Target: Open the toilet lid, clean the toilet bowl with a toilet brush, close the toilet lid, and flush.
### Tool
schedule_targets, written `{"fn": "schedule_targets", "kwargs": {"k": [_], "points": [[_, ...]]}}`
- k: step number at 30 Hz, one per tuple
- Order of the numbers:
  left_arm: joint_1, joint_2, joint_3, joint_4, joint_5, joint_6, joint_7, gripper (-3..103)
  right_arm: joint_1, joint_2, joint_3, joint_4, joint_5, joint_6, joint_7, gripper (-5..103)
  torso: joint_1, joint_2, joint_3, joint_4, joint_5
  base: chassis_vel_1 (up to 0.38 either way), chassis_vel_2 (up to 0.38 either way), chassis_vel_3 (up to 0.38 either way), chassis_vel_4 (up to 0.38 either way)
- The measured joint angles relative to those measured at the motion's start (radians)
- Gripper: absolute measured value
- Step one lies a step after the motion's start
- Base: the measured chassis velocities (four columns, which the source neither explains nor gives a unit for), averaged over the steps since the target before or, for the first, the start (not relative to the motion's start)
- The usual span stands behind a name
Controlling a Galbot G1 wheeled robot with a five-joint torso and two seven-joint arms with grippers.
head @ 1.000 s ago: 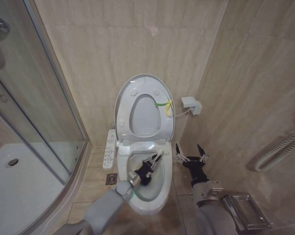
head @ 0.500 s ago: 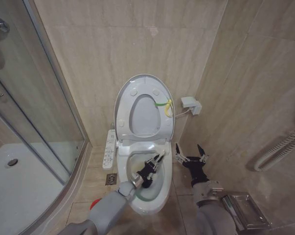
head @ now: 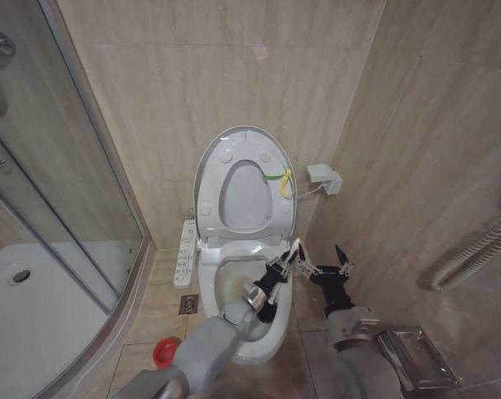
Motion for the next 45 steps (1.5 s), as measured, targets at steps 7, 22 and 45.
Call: {"fn": "schedule_targets", "kwargs": {"k": [7, 22, 45], "points": [[0.014, 0.041, 0.000, 0.040, 0.029, 0.016, 0.016, 19, 0.000, 0.000, 0.000, 0.000, 0.000, 0.000, 0.000, 100, 0.000, 0.000, 0.000, 0.0004, -0.0002, 0.000, 0.000, 0.000, 0.000], [0.008, 0.018, -0.010, -0.007, 0.043, 0.002, -0.011, 19, 0.000, 0.000, 0.000, 0.000, 0.000, 0.000, 0.000, 100, 0.000, 0.000, 0.000, -0.0001, -0.0001, 0.000, 0.000, 0.000, 0.000], [0.148, 0.174, -0.092, -0.156, 0.188, 0.014, -0.076, 19, 0.000, 0.000, 0.000, 0.000, 0.000, 0.000, 0.000, 100, 0.000, 0.000, 0.000, 0.0000, -0.0006, 0.000, 0.000, 0.000, 0.000]]}}
